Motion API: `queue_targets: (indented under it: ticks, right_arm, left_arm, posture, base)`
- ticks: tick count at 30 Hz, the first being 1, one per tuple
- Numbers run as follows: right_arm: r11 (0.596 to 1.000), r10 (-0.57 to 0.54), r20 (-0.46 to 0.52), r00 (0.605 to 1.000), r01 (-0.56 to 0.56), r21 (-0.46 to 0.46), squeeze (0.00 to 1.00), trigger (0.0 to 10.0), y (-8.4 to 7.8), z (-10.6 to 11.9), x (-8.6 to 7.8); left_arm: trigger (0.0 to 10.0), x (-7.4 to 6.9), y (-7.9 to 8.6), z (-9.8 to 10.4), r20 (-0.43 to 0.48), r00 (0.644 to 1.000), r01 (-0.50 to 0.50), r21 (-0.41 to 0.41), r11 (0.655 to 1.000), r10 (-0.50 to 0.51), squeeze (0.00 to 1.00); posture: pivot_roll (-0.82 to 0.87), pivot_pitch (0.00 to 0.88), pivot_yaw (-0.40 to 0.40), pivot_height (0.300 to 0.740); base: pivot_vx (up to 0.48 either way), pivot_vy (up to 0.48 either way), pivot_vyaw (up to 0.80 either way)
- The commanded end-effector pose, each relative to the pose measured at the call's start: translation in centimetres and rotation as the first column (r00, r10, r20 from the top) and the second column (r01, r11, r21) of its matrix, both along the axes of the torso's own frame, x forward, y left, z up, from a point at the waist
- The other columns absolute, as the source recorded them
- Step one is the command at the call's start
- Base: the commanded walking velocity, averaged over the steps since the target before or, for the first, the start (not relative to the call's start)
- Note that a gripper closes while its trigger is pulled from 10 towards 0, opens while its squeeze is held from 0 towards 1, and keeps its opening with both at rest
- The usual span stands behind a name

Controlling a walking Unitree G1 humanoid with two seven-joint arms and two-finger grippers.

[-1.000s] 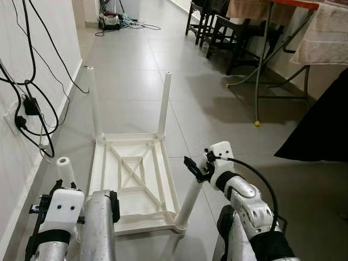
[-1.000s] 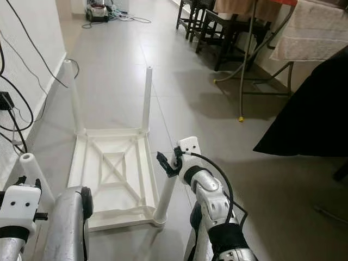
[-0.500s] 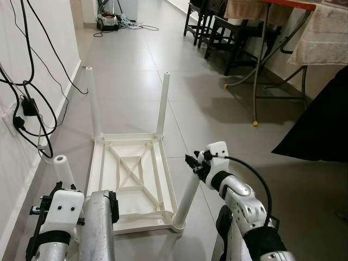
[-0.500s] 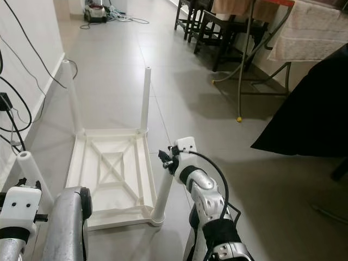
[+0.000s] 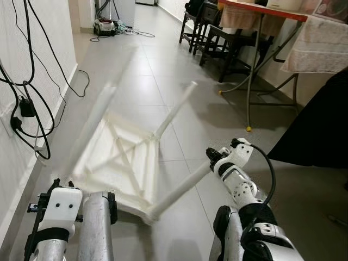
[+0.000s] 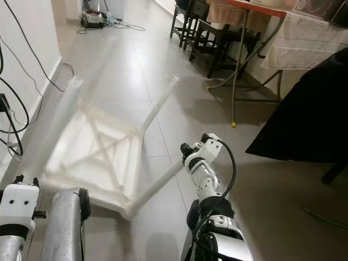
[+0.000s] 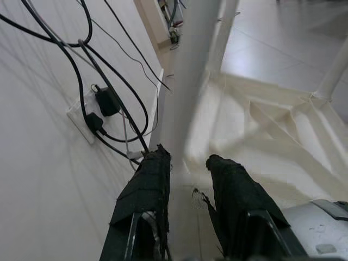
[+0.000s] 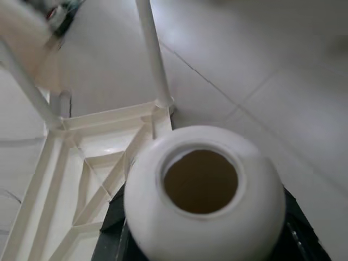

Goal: Building children table

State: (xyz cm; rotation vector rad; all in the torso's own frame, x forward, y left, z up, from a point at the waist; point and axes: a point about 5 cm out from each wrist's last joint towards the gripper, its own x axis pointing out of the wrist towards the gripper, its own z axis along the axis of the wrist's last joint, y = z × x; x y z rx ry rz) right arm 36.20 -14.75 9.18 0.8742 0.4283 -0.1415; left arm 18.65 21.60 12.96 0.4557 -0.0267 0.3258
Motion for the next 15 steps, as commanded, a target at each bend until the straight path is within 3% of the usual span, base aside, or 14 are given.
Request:
queue_targets:
  ticks: [1, 5, 15]
  right_arm:
    - [0.981, 0.009, -0.118, 0.993, 0.015, 0.196, 0.00, 0.0, 1.82, -1.29, -0.44]
    - [0.970, -0.007, -0.160, 0.987, 0.046, 0.238, 0.00, 0.0, 2.24, -1.04, -0.14]
    - [0.979, -0.034, -0.292, 0.956, 0.090, 0.183, 0.00, 0.0, 2.64, -1.75, -0.46]
  left_arm:
    - [10.0, -0.11, 0.06, -0.26, -0.013, 1.000, 0.001, 0.005, 1.000, -0.001, 0.00]
    - [10.0, -0.06, 0.09, -0.25, -0.013, 1.000, -0.002, 0.004, 1.000, 0.002, 0.00]
    - [10.0, 0.11, -0.23, -0.25, -0.014, 1.000, 0.008, 0.004, 1.000, -0.008, 0.00]
  posture:
    - [0.15, 0.000, -0.117, 0.300]
    - [0.15, 0.000, -0.116, 0.300]
    - [0.15, 0.000, -0.119, 0.300]
  base:
    - [0.000, 0.000, 0.00]
    - [0.000, 0.000, 0.00]
    - [0.000, 0.000, 0.00]
